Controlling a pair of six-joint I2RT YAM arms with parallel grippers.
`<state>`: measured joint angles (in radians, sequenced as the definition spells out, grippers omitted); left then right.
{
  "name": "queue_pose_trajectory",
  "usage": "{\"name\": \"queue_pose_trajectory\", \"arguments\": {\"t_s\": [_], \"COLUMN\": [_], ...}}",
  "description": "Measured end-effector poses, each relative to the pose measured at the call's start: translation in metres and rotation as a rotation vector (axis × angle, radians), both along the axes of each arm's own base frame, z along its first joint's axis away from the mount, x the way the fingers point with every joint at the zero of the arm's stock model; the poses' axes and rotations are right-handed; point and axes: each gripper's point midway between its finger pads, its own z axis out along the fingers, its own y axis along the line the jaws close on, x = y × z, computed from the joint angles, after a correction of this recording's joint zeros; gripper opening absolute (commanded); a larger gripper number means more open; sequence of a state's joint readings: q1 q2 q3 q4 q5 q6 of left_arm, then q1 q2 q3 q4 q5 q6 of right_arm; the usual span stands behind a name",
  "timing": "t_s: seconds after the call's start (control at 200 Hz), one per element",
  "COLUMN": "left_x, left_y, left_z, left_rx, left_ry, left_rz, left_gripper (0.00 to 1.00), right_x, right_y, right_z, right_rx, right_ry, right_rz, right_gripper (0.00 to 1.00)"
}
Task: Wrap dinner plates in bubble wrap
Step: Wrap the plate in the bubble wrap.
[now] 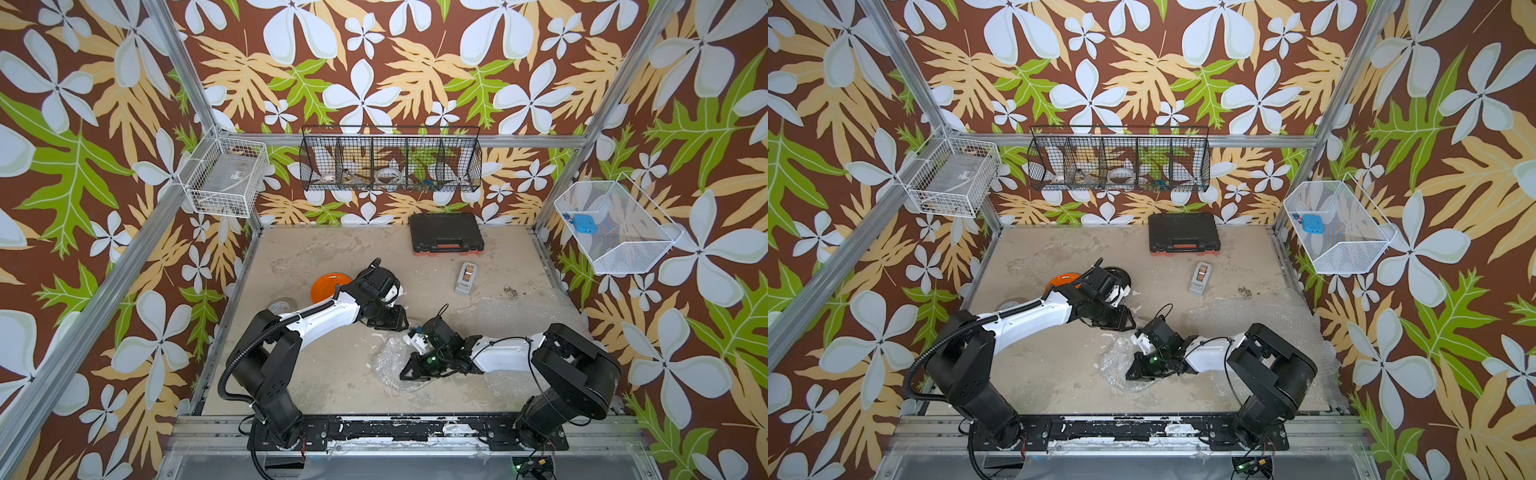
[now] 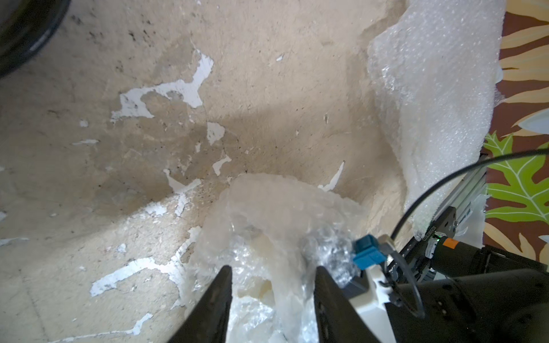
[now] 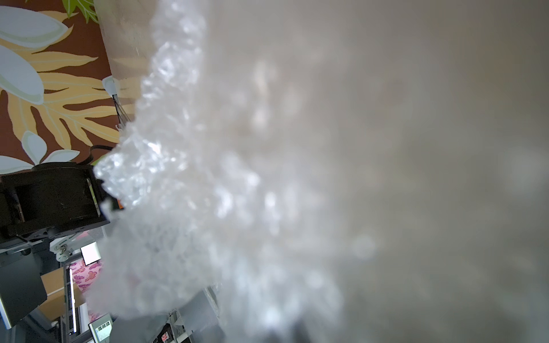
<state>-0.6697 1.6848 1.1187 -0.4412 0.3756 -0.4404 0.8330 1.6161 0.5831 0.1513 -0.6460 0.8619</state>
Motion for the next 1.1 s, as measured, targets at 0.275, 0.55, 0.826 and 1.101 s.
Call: {"name": "queue_pose_trajectory", "arguments": {"t_s": [0.275,0.55,0.826,1.101], "left_x": [0.002,-0.001,-0.06,-0.113], "left_y": [-0.004,0.007,0.035,0.029], "left_z": [-0.001,0.026,0.002,-0.023], "left_rx": [-0.008,-0.013,-0.063,-0.163], "left_ry": [-0.001,-0.07,0.049,0.19], "left_rz": [-0.009,0.01,0.054,0.051], "left_gripper": [0.06,0.0,0.0,0.0], "right_x": [0.0,0.001,0.003,0.006], "right_y": [0.0,0.0,-0.001,-0.002], "right_z": [0.0,-0.002,-0.001,0.0], "right_rx": [-0.001,0.004,0.026,0.04], "right_ry": [-0.001,0.0,0.006,0.035], "right_rz": [-0.002,-0.016,-0.056,-0.102], "right_gripper": [0.0,0.0,0.0,0.0]}}
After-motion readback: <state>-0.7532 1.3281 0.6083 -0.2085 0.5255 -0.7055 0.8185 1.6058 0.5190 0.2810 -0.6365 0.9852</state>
